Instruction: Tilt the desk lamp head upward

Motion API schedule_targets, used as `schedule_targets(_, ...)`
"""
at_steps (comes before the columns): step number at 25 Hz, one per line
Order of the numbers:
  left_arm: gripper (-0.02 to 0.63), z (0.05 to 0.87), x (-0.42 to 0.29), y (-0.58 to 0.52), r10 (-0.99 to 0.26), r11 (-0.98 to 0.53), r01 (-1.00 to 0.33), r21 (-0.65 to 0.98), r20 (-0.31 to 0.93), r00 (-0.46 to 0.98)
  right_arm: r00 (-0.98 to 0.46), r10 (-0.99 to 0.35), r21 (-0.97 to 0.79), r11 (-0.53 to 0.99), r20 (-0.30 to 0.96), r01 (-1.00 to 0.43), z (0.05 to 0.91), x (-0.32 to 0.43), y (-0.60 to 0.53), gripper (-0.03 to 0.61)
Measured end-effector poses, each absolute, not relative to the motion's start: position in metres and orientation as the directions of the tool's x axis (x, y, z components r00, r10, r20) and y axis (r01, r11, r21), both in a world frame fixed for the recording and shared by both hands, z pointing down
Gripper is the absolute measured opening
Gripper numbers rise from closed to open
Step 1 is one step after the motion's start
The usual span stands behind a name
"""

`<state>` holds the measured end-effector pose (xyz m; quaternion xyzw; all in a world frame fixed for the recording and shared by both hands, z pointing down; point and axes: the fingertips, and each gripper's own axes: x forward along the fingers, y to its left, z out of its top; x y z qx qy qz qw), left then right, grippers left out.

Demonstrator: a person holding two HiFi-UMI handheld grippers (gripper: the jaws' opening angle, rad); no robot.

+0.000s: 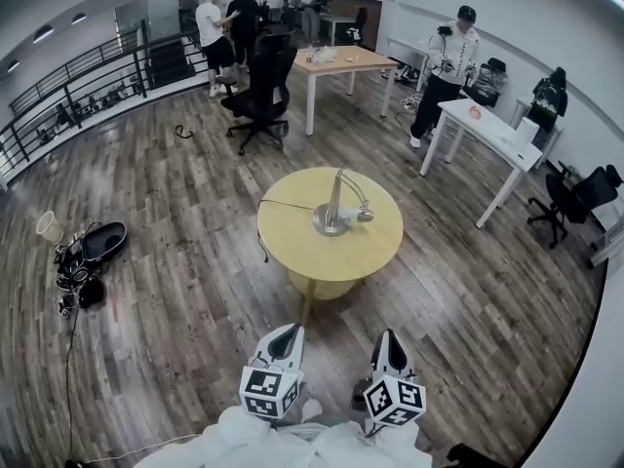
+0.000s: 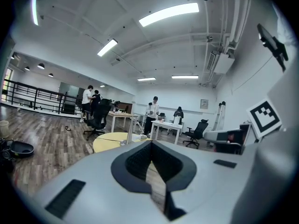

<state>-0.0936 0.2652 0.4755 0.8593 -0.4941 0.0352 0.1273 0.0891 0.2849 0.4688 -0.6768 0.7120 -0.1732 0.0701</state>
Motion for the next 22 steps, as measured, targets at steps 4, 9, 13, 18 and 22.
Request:
schedule_targets(4,0.002,0.476,-0.072,0.241,-0.839,-0.481,-0.858,0.177,0.19,0.51,-0.069,-0.988,-0.356,0.015,0.14,-0.935,0.473,0.114,0.26,0.012)
schedule_targets(9,0.002,0.482,-0.058,0.219,-0.838,-0.474,-0.863,0.175,0.21,0.503,-0.089,-0.988,-0.38,0.034,0.128,-0.925,0.475,0.126,0.233,0.012)
schedule_targets(13,0.002,0.485,-0.055,0.203,-0.835,-0.472,-0.865,0.17,0.228,0.501,-0.092,-0.986,-0.4,0.03,0.138,-0.916,0.482,0.131,0.218,0.012)
schedule_targets(18,0.002,0.49,-0.05,0.182,-0.836,-0.471,-0.867,0.16,0.234,0.497,-0.08,-0.987,-0.424,0.014,0.139,-0.906,0.491,0.141,0.202,0.012)
schedule_targets(22,0.002,0.495,-0.043,0.16,-0.827,-0.482,-0.86,0.164,0.239,0.509,-0.061,-0.987,-0.427,-0.008,0.148,-0.904,0.497,0.152,0.182,0.012)
